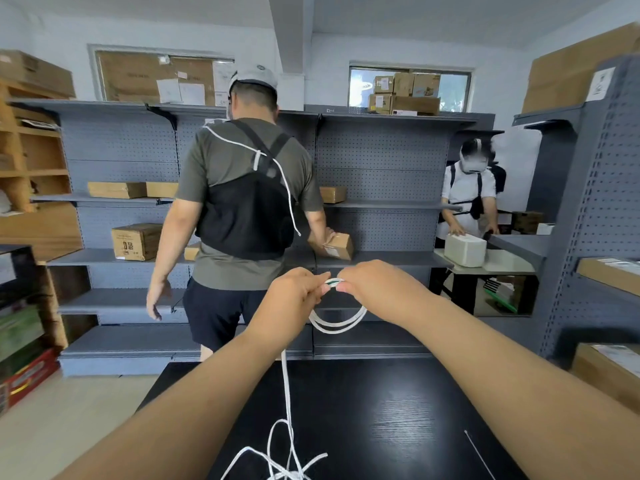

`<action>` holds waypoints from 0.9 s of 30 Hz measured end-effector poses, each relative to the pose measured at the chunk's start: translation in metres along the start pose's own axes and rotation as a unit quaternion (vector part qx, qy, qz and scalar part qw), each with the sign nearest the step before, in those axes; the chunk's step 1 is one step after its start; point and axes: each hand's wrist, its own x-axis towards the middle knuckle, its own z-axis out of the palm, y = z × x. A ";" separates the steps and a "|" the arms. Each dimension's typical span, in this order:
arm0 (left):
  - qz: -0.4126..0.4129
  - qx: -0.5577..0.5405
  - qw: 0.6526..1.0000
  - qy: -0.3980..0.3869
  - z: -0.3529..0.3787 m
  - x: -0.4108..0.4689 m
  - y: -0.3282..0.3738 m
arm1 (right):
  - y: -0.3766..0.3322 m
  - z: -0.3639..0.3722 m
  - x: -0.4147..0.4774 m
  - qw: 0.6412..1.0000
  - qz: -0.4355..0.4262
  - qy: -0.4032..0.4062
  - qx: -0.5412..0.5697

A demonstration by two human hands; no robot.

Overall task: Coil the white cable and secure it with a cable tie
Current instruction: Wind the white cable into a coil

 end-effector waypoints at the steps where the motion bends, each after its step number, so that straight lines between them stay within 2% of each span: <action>1: -0.001 -0.005 1.000 0.009 0.001 0.000 0.001 | 0.000 0.002 0.001 1.000 0.000 0.015 -0.005; 6: -0.034 -0.047 0.997 0.043 0.005 -0.003 0.003 | -0.001 0.008 -0.001 0.999 0.007 0.045 0.004; 9: -0.025 -0.043 0.999 0.022 0.007 -0.004 0.001 | 0.002 0.011 -0.004 0.999 0.007 0.024 0.028; 13: -0.018 -0.016 1.000 -0.018 0.007 0.000 0.001 | 0.002 0.017 -0.005 0.999 -0.009 0.016 -0.027; 17: -0.036 -0.031 0.999 -0.025 0.007 0.002 0.001 | 0.003 0.019 -0.006 0.999 0.007 0.028 -0.024; 21: -0.081 -0.087 0.993 0.006 0.011 0.002 0.005 | -0.001 0.012 -0.007 0.996 0.053 0.040 0.054; 24: -0.113 -0.141 0.983 0.027 0.014 0.001 0.008 | -0.004 0.010 -0.009 0.996 0.065 0.043 0.048; 27: -0.167 -0.263 0.950 0.013 0.013 0.001 0.004 | -0.001 0.012 -0.009 0.994 0.075 0.062 0.042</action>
